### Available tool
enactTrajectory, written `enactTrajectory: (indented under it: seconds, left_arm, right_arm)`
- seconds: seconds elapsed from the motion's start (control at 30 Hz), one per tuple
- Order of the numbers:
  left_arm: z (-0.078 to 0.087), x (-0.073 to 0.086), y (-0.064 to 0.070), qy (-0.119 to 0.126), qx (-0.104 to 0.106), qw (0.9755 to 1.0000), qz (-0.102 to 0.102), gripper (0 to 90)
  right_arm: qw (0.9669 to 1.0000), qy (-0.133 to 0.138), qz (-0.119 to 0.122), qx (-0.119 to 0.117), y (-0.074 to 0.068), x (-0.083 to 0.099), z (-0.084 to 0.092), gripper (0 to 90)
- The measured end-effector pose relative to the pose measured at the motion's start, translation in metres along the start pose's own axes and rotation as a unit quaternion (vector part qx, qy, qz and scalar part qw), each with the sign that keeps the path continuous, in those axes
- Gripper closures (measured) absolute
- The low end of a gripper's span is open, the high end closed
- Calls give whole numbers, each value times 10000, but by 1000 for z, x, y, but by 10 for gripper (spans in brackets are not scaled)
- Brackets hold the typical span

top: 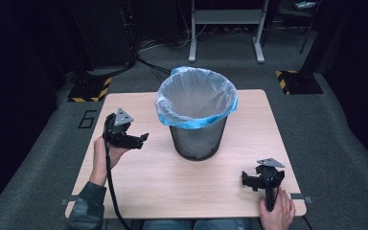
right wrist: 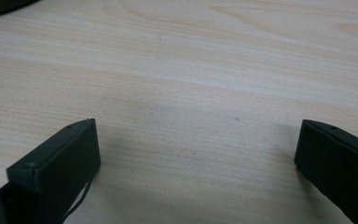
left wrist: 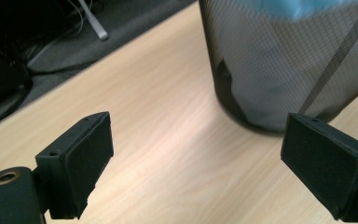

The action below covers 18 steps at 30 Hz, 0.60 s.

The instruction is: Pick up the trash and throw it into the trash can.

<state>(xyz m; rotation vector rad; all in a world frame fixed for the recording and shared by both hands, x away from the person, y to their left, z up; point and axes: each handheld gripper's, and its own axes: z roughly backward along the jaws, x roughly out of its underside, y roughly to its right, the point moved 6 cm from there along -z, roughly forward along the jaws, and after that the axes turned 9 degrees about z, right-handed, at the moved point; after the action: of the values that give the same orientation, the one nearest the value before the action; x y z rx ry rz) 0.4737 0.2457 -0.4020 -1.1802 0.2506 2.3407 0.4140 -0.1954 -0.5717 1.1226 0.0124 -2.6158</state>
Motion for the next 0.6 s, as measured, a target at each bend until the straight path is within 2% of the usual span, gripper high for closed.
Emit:
enactTrajectory:
  seconds: [0.1,0.2,0.3,0.57,0.6]
  left_arm:
    - [-8,19,-4,-128,-16,9999,87,86]
    - [-17,39,-7,-355,11,9992,183,86]
    - [-26,61,-11,-497,22,9982,337,85]
    - [-41,117,-16,-741,117,9939,805,73]
    - [-42,120,-16,-770,100,9937,811,69]
  right_arm:
    - [10000,0,1,-2,0,0,0,0]
    - [10000,0,0,-1,0,0,0,0]
    - [10000,-1,0,1,0,0,0,0]
    - [10000,0,1,-1,0,0,0,0]
    - [10000,0,1,-1,0,0,0,0]
